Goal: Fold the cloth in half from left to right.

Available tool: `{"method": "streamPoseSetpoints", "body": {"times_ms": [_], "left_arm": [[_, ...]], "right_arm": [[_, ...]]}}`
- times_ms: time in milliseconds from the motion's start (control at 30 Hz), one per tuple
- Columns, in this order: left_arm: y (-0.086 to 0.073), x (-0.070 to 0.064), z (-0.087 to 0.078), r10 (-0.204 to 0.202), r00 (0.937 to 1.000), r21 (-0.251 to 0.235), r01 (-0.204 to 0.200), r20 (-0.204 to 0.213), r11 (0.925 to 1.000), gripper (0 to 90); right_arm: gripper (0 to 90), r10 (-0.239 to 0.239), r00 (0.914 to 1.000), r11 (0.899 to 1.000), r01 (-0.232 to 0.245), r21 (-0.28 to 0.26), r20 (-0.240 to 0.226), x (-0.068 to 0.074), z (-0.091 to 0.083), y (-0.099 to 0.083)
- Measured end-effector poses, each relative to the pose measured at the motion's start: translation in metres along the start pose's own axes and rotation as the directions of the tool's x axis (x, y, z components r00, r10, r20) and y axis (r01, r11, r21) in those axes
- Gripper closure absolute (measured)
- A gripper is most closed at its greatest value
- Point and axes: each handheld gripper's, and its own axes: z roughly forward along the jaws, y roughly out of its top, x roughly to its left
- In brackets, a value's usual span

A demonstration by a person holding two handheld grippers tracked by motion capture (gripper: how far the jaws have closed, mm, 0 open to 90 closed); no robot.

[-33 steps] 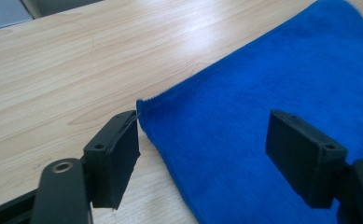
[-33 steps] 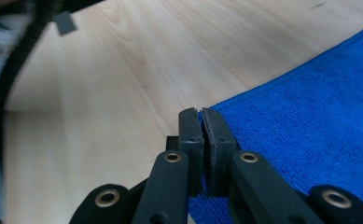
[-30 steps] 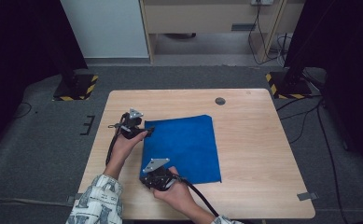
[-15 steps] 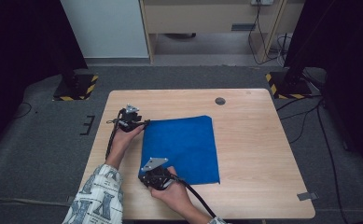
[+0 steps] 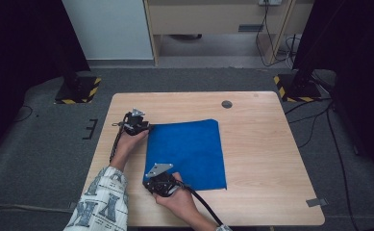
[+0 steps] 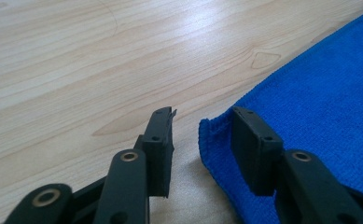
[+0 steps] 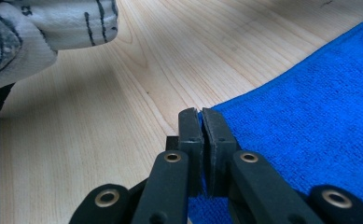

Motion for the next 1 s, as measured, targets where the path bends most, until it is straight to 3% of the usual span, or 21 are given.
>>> {"method": "streamPoseSetpoints", "body": {"times_ms": [133,367,567,900,1000], "left_arm": [[0.0,0.001,0.003,-0.02,0.9997,0.014,0.02,0.016,0.9997,63.9],[0.004,-0.002,0.0,-0.024,0.9989,-0.001,0.024,0.041,0.9997,87.4],[0.012,-0.007,-0.01,-0.026,0.9991,-0.044,0.028,0.032,0.9987,88.7],[0.024,-0.018,-0.026,-0.021,0.9993,-0.086,0.024,0.03,0.996,88.9],[0.029,-0.023,-0.031,-0.002,0.9999,-0.09,0.003,0.013,0.9959,89.0]], "right_arm": [[87.6,0.0,1.0,1.0,0.0,-0.004,0.0,0.0,-0.002,0.0],[87.6,-0.001,1.0,1.0,0.001,-0.013,0.001,0.001,-0.006,0.0],[87.6,0.007,0.9999,1.0,-0.006,-0.03,0.01,0.001,-0.01,-0.001],[87.7,-0.021,0.9987,0.998,0.024,-0.063,0.047,0.012,-0.022,0.007],[87.7,-0.026,0.9981,0.997,0.03,-0.072,0.057,0.014,-0.026,0.009]]}}
